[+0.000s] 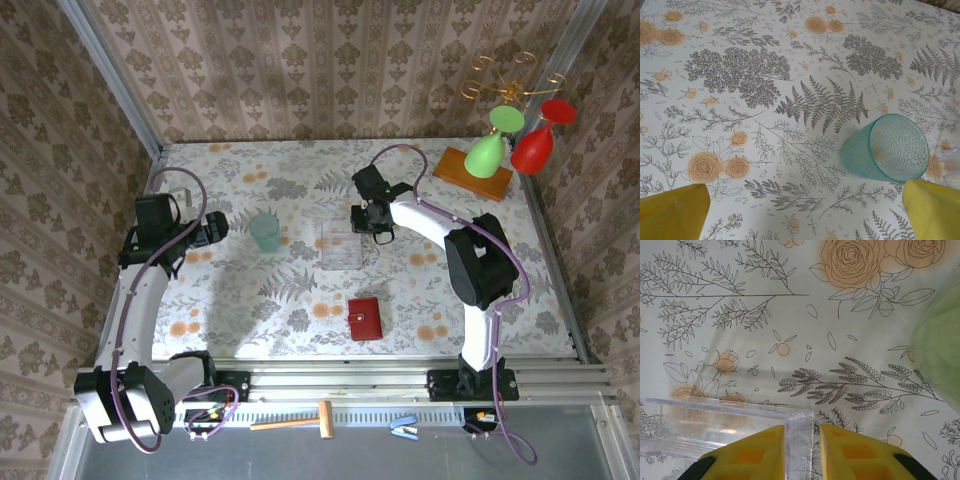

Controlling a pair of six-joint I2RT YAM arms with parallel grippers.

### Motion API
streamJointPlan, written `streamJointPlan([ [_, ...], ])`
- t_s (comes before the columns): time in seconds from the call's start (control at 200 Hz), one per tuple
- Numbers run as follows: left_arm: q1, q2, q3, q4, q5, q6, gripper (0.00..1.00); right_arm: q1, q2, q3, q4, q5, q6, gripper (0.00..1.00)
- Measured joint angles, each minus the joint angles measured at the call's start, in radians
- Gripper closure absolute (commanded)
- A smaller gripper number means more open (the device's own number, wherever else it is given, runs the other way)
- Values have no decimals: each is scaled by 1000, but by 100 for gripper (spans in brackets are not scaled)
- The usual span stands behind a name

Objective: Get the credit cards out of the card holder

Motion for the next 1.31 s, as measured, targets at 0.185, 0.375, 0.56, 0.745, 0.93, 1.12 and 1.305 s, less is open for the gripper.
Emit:
streamJointPlan([
  [0.185,-83,0,0,-1,-4,-17,0,0,-49,0,-36,-3,0,71],
  [0.375,-211,0,0,-2,-4,-89,6,0,-174,-34,-70,-36,0,70],
  [0.56,-375,17,0,0,-5,-214,10,2,-296,-154,-105,-104,6,70],
  [0.745,-602,50,-20,46,-16,-376,15,2,-376,-323,-120,-208,35,69],
  [0.93,-780,119,-55,113,-24,-496,22,17,-457,-497,-114,-296,81,68],
  [1.12,-910,223,-72,177,-28,-586,27,45,-532,-658,-55,-374,138,67],
  [1.305,-971,287,-82,230,-27,-643,28,76,-545,-755,34,-423,198,65],
])
